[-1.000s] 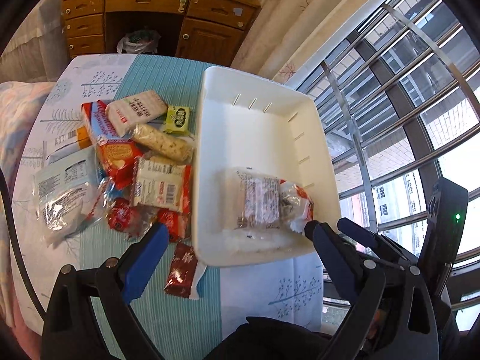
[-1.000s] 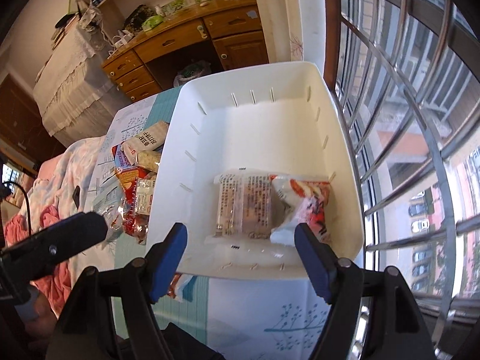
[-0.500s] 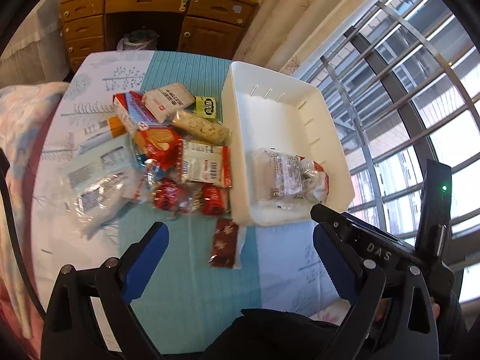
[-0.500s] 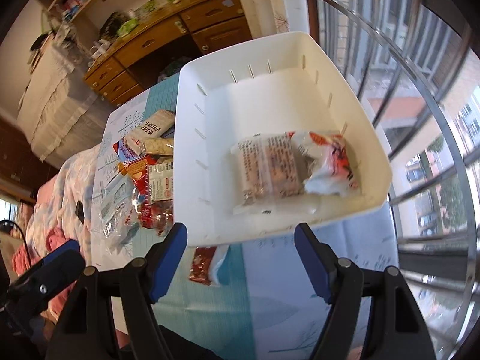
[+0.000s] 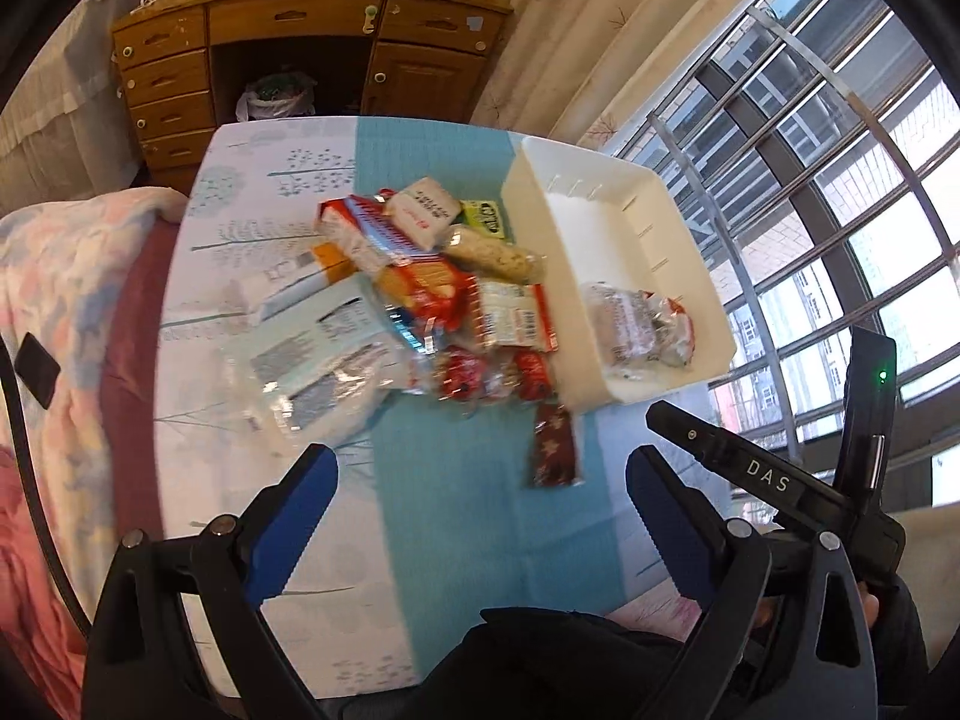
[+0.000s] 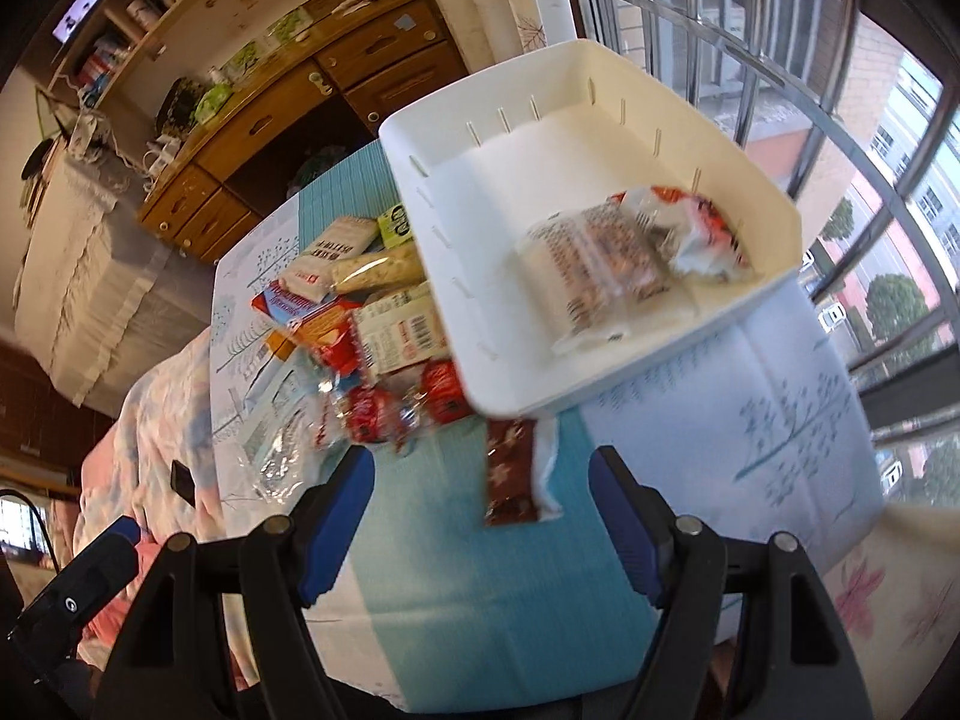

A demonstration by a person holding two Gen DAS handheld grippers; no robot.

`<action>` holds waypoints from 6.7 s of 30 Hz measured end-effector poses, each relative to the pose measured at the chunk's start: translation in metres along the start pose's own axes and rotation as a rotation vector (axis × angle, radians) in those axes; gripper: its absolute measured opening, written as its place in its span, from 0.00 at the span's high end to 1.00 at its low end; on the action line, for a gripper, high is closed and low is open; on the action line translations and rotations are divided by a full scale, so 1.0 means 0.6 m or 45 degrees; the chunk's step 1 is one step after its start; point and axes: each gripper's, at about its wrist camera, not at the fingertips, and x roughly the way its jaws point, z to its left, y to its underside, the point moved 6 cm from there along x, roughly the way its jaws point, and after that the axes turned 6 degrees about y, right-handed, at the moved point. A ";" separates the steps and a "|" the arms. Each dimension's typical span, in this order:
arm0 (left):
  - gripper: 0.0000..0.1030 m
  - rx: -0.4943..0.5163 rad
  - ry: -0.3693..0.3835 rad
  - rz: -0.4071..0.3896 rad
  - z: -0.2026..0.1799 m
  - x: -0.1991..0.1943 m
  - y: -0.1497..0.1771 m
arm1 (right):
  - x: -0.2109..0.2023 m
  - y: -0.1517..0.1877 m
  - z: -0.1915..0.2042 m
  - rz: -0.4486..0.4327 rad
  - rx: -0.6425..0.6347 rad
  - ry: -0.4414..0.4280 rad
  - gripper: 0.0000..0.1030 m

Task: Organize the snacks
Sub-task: 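Open both tools to drop the bags into the tray and withdraw, then grasp the clear blue-labelled bag with the left tool while the right tool grasps the brown wrapper, then lift both held snacks and carry them over the white tray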

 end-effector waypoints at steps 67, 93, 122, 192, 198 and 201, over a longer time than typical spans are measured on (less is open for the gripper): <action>0.01 0.240 -0.441 0.788 0.217 0.365 -0.068 | 0.212 0.067 0.004 0.173 -0.033 0.174 0.41; 0.00 0.377 -0.375 0.714 0.249 0.412 -0.075 | 0.229 0.058 0.008 0.179 -0.070 0.253 0.61; 0.08 0.191 -0.405 0.878 0.254 0.307 0.126 | 0.197 0.132 -0.004 0.353 0.146 0.094 0.65; 0.08 -0.164 -0.136 0.354 -0.180 0.161 -0.105 | -0.060 -0.154 -0.026 0.143 -0.355 -0.194 0.65; 0.08 -0.205 -0.113 0.330 -0.219 0.215 -0.134 | -0.041 -0.197 -0.078 0.163 -0.379 -0.188 0.65; 0.08 -0.238 -0.088 0.321 -0.234 0.241 -0.146 | -0.034 -0.212 -0.096 0.171 -0.393 -0.199 0.65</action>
